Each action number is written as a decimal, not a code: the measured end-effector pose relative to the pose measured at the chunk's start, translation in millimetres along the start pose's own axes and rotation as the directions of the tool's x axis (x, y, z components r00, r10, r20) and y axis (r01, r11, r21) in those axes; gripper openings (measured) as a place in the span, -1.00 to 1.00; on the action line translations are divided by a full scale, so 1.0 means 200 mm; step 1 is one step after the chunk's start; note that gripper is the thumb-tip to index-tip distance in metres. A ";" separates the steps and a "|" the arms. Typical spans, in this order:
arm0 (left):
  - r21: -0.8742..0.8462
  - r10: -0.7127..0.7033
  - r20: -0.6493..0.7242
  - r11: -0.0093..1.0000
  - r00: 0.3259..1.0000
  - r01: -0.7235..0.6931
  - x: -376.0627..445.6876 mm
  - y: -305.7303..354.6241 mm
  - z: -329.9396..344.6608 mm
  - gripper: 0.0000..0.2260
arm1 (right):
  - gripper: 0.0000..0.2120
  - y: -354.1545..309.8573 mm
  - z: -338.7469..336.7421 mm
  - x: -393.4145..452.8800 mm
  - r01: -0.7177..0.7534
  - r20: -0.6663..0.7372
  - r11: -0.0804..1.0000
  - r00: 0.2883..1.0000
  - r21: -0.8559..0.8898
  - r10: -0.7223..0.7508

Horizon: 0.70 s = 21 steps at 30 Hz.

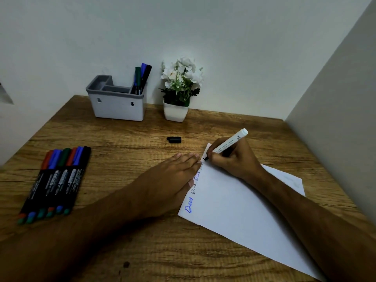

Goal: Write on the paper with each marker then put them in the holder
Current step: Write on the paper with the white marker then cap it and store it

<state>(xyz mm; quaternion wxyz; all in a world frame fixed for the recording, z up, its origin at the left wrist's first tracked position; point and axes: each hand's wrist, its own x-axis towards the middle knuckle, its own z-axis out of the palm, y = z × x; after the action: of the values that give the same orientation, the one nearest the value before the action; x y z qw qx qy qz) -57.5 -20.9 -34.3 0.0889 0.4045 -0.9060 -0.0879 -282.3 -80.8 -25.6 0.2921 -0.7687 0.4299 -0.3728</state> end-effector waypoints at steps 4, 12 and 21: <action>0.017 0.011 0.006 1.000 1.000 -0.011 0.00 0.00 0.00 -0.40 | -0.91 0.01 0.01 0.01 0.000 -0.040 0.999 0.999 -0.035 -0.002; 0.008 0.005 -0.015 1.000 1.000 -0.004 0.00 0.00 0.01 -0.51 | -0.77 0.00 0.01 0.02 -0.009 -0.071 1.000 0.997 -0.022 0.007; -0.004 0.016 -0.036 1.000 0.999 -0.016 0.00 -0.01 0.02 -0.52 | -0.82 0.02 0.01 0.02 -0.021 -0.095 0.999 0.995 -0.046 0.017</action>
<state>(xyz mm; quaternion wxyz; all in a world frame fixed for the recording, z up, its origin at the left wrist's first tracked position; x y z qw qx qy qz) -56.6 -21.4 -38.2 0.1068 0.3985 -0.9073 -0.0815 -280.1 -85.6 -28.2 0.2567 -0.7527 0.4592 -0.3958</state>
